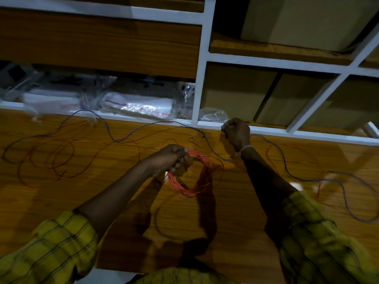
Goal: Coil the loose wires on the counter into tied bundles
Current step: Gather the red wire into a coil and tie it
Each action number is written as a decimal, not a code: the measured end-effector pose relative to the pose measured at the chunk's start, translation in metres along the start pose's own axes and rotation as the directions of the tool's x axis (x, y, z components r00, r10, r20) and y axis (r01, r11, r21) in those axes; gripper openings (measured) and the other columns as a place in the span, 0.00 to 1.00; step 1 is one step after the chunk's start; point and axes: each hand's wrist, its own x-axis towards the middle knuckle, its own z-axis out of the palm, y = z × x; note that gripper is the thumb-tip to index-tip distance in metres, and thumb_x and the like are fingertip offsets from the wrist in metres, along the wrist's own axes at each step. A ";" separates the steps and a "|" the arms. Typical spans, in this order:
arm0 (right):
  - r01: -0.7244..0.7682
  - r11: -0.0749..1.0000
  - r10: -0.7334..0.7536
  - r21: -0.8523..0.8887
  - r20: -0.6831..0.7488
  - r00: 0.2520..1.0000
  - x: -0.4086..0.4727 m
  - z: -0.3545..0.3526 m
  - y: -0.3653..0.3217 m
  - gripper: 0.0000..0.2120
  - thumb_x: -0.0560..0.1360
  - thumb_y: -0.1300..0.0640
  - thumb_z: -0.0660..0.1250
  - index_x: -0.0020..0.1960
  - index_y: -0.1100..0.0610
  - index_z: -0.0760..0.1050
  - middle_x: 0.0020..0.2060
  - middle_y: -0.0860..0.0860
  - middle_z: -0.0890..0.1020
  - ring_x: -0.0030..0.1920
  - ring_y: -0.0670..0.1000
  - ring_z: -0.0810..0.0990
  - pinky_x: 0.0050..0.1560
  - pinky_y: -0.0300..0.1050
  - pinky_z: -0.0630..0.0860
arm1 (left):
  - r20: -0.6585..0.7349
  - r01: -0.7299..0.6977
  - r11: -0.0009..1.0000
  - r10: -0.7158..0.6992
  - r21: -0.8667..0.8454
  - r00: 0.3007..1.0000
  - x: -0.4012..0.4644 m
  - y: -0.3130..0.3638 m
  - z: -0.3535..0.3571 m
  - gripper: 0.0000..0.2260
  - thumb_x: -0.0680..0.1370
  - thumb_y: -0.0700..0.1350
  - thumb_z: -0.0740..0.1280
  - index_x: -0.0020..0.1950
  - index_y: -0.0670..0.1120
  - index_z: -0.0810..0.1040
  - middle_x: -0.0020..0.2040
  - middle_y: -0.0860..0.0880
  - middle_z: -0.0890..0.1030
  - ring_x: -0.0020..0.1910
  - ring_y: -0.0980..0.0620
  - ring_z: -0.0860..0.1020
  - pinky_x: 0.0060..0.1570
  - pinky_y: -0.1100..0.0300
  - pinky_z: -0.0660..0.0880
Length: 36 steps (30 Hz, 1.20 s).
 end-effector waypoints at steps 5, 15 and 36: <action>0.062 0.983 -0.086 0.172 0.135 0.987 -0.034 -0.042 -0.047 0.09 0.73 0.68 0.72 0.41 0.55 0.84 0.35 0.51 0.85 0.37 0.49 0.83 0.38 0.41 0.78 | 0.012 -0.031 0.999 0.031 0.032 0.999 0.004 0.019 0.013 0.14 0.86 0.48 0.61 0.43 0.44 0.75 0.28 0.52 0.70 0.23 0.58 0.67 0.21 0.67 0.62; 0.031 0.953 -0.089 0.301 0.182 0.979 -0.069 -0.079 -0.067 0.08 0.79 0.68 0.67 0.49 0.59 0.84 0.40 0.54 0.85 0.41 0.49 0.83 0.47 0.45 0.81 | 0.048 -0.057 0.997 0.054 0.060 0.997 0.010 0.039 0.027 0.14 0.86 0.49 0.60 0.43 0.45 0.74 0.31 0.51 0.68 0.25 0.56 0.64 0.24 0.65 0.61; 0.105 0.909 -0.193 0.403 0.183 0.964 -0.102 -0.088 -0.065 0.12 0.77 0.70 0.71 0.61 0.69 0.81 0.47 0.63 0.87 0.48 0.56 0.88 0.53 0.45 0.84 | 0.058 -0.105 0.987 0.098 0.119 0.993 0.021 0.048 0.021 0.14 0.86 0.49 0.59 0.43 0.46 0.74 0.32 0.52 0.69 0.27 0.57 0.66 0.25 0.64 0.62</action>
